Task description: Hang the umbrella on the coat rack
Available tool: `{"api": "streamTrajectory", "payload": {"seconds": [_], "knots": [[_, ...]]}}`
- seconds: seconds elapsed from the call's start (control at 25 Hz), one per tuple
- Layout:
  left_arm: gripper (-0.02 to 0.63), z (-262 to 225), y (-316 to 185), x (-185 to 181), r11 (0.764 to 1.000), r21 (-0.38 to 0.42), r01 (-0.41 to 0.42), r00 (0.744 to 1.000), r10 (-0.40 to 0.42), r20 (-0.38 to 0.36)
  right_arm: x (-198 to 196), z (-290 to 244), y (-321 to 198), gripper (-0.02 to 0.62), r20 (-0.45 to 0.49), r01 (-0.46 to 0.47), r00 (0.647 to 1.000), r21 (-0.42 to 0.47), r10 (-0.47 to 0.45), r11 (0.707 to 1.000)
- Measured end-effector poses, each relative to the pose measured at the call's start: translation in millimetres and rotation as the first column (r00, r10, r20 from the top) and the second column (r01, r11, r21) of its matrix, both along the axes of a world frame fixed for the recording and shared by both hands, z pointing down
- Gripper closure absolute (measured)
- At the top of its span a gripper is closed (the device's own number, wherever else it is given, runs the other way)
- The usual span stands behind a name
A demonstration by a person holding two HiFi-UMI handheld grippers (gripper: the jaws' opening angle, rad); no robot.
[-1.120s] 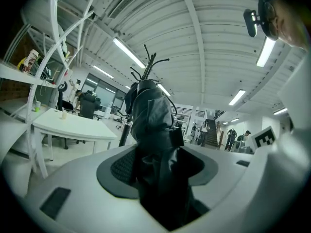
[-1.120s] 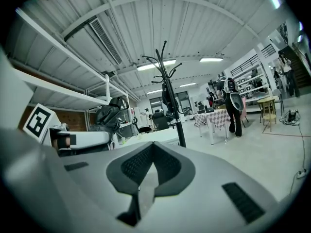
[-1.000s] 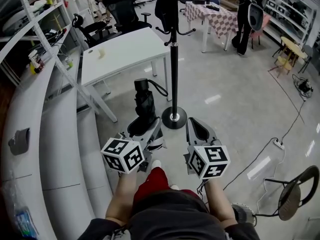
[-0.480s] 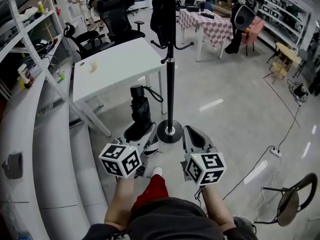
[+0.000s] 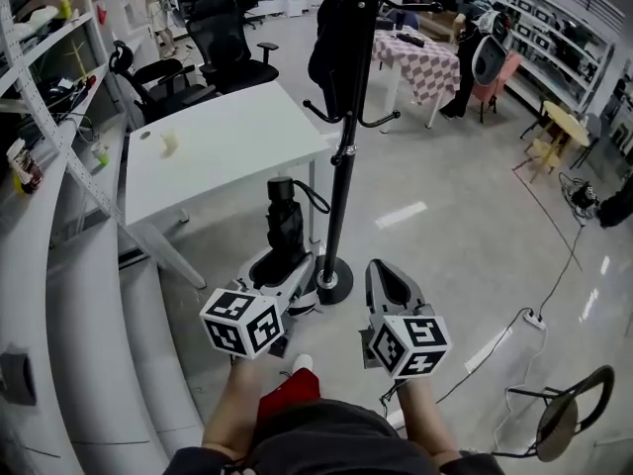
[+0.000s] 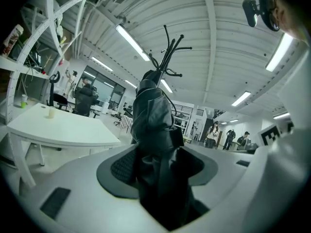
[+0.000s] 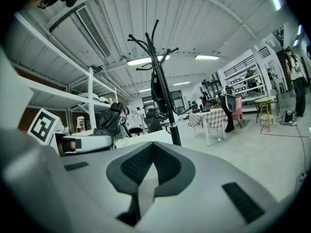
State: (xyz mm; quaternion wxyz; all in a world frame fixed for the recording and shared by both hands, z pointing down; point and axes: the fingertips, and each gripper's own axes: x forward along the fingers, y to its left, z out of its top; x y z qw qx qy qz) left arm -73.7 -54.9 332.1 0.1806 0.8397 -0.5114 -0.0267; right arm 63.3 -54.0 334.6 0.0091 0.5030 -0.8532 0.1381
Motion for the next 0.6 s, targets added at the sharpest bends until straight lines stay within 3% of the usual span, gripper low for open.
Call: {"api": "streamTrajectory", "payload": {"seconds": [0.6], "knots": [[0.368, 18.2, -76.8, -15.7, 0.985, -0.034, -0.167, 0.986, 0.168, 0.016, -23.3, -13.0, -88.6, 0.577, -0.009, -0.142, 0.990, 0.040, 0.142, 0.989]]}}
